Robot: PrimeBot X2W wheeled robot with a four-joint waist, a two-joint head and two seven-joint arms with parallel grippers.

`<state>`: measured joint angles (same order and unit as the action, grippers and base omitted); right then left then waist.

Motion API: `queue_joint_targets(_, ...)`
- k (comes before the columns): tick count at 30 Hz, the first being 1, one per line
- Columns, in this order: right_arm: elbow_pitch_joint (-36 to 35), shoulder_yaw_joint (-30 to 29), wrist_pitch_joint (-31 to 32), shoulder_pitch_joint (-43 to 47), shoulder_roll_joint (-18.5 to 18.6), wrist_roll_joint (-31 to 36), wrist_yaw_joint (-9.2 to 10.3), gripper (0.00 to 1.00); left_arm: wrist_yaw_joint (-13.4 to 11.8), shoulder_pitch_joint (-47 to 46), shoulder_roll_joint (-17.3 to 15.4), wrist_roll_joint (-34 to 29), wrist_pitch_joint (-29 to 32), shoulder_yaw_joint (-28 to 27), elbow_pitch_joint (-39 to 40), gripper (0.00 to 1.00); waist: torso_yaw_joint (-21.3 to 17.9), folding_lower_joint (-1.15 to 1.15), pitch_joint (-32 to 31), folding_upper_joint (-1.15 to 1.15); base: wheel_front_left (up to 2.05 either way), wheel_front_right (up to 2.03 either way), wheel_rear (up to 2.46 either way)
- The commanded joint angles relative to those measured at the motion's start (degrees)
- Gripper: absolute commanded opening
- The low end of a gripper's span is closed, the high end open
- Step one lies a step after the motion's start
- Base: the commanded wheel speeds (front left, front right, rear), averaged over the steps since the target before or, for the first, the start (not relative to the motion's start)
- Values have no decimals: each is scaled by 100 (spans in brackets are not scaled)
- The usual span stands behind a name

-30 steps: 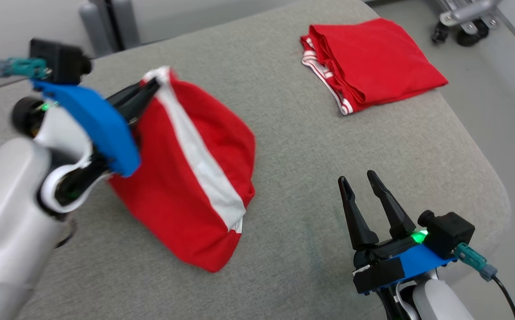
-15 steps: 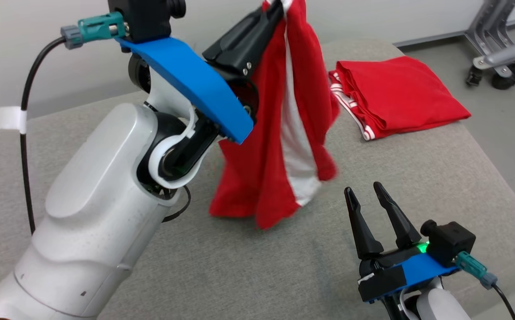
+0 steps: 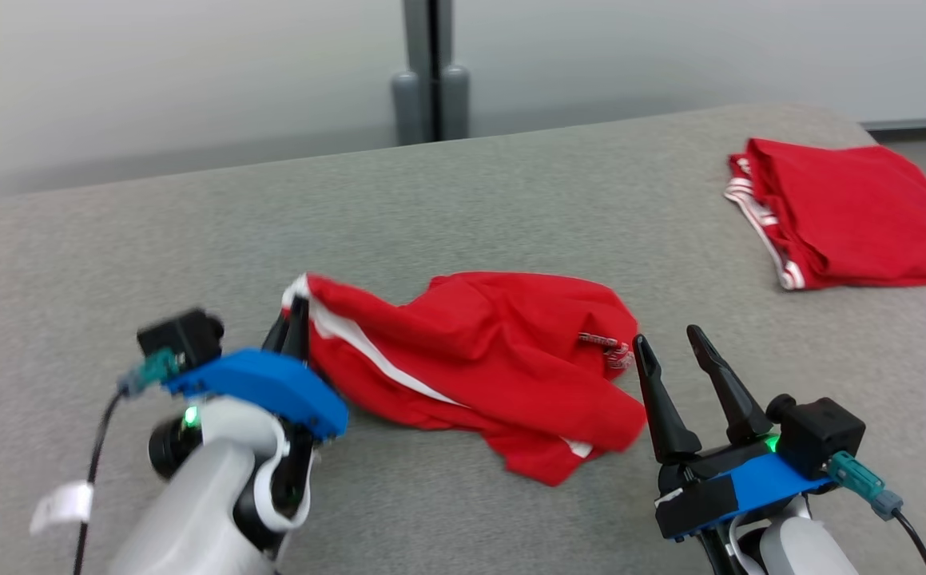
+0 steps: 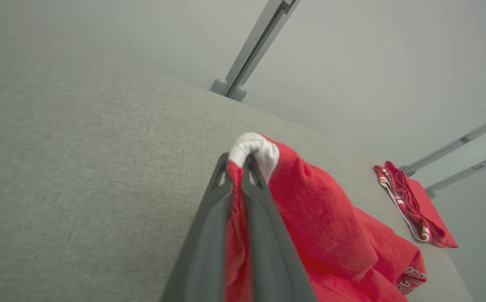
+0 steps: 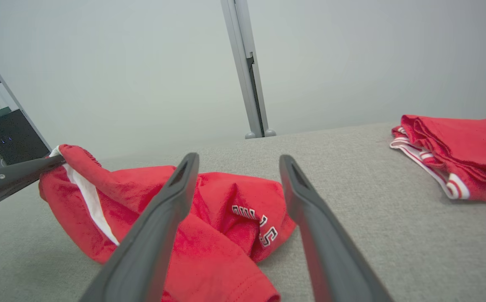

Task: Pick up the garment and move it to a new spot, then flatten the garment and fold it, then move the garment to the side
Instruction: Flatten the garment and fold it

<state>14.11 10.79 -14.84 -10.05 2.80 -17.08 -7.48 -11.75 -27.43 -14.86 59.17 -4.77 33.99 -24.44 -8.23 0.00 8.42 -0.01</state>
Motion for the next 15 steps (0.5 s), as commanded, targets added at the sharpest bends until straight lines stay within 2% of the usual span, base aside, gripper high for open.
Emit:
queue_joint_targets(1, -30, -53, 19, 56, 19, 54, -3, 100, -68, 199, 56, 68, -190, -100, -76, 0, 222, 0, 79, 1, 0, 0, 0)
queue_joint_targets(7, -158, -136, 157, 135, 20, 200, -3, 100, -126, 913, 249, 304, -580, -269, -286, 0, 595, 0, -2, 1, 0, 0, 0)
queue_joint_targets(13, -279, -174, 263, 234, 18, 251, -3, 100, -69, 1391, 393, 407, -678, -195, -344, 0, 875, 0, -104, 1, 0, 0, 0)
queue_joint_targets(15, -315, -175, 303, 239, 20, 259, -3, 100, -36, 1493, 415, 387, -695, -139, -353, 8, 932, 0, -136, 1, 0, 0, 0)
